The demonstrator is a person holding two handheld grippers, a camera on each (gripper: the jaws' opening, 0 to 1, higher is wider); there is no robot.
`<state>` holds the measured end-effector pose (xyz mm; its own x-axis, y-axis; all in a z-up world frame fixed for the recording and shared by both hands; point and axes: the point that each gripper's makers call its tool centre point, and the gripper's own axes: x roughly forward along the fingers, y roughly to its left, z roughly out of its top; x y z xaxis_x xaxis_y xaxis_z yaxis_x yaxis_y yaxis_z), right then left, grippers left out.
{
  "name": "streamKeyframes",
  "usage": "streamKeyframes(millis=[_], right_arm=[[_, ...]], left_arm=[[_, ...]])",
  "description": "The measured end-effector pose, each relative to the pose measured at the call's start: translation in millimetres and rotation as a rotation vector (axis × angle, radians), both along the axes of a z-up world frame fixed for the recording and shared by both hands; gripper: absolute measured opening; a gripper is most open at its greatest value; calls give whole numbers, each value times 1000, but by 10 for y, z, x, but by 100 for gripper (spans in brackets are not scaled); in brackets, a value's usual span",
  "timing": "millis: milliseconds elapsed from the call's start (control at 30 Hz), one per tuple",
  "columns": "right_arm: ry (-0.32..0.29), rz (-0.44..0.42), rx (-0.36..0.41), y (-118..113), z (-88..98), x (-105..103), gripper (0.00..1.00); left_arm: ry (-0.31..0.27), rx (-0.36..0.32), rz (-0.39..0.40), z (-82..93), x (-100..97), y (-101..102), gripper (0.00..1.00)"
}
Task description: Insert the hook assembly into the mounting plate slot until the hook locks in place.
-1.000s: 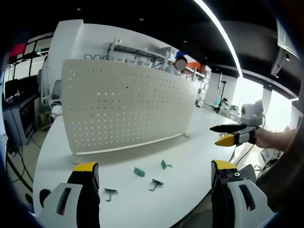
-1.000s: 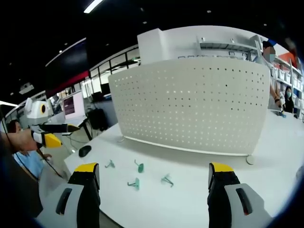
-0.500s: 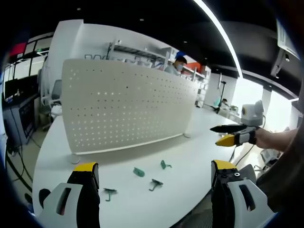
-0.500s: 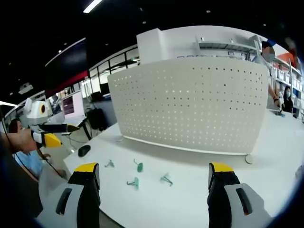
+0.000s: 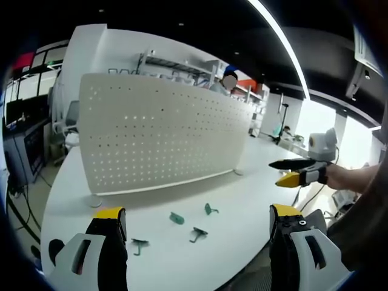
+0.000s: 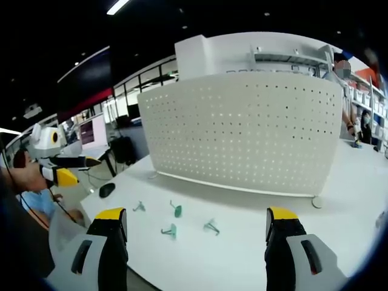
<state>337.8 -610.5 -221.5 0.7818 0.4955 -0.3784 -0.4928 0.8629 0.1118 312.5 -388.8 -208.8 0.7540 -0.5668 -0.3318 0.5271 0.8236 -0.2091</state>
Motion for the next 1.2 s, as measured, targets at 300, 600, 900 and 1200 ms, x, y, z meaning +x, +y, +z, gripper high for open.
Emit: streamKeyframes(millis=[300,600,900,1200], right_arm=[[9,1,-4,-5,-30,-16,97],[19,1,-6,-7,-73,3,96],[30,32,-11,74,-149,53,96],[56,103,-67,224,-348,118,96]], left_arm=[[8,1,-5,-38,-16,-24,100],[21,7,-12,-82,-16,-37,100],[25,11,-15,-98,-3,-32,100],[38,17,-19,-147,3,-42,100]])
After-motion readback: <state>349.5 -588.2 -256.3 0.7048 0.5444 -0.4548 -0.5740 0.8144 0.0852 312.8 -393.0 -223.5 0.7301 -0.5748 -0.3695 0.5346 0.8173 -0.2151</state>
